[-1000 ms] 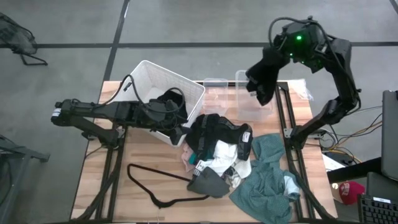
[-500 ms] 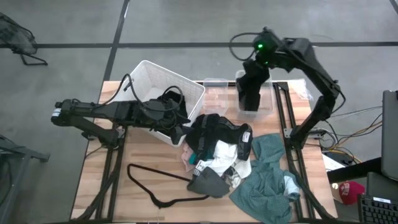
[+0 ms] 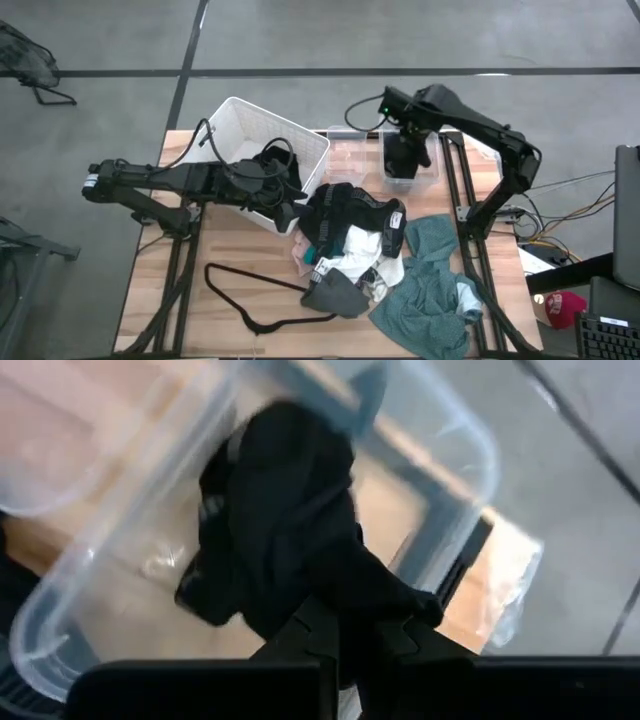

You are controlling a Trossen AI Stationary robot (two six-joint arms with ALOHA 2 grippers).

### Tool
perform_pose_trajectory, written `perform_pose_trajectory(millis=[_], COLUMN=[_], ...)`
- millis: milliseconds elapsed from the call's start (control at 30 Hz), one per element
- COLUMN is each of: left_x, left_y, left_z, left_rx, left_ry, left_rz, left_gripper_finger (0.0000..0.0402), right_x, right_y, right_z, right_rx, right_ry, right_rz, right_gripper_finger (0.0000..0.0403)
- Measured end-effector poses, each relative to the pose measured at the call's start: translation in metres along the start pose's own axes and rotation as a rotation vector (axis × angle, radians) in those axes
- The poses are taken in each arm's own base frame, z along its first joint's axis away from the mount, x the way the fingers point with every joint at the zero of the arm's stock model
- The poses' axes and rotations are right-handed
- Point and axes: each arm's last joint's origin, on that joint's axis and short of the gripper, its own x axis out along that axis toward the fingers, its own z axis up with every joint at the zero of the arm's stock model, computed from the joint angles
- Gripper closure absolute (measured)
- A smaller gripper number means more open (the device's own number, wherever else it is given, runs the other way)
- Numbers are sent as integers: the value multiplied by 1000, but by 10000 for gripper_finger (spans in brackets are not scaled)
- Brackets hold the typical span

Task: Pick & Place Cloths
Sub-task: Put the black underwear into the right transparent bin

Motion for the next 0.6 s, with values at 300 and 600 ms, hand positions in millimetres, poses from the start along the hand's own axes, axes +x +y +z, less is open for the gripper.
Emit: perform_pose_trajectory(millis=[300, 600], left_x=[0, 0], left_y=[0, 0], left_z=[0, 0], left_rx=[-1, 0], left_ry=[-2, -1], left_rz=[-1, -1], left_gripper_finger=[151, 151], right_x=[43, 17], right_y=[21, 22], right_z=[-11, -16], right_rx=[-22, -45], right_ry=[143, 76], right_rz=[161, 218], right_gripper_finger=[311, 186])
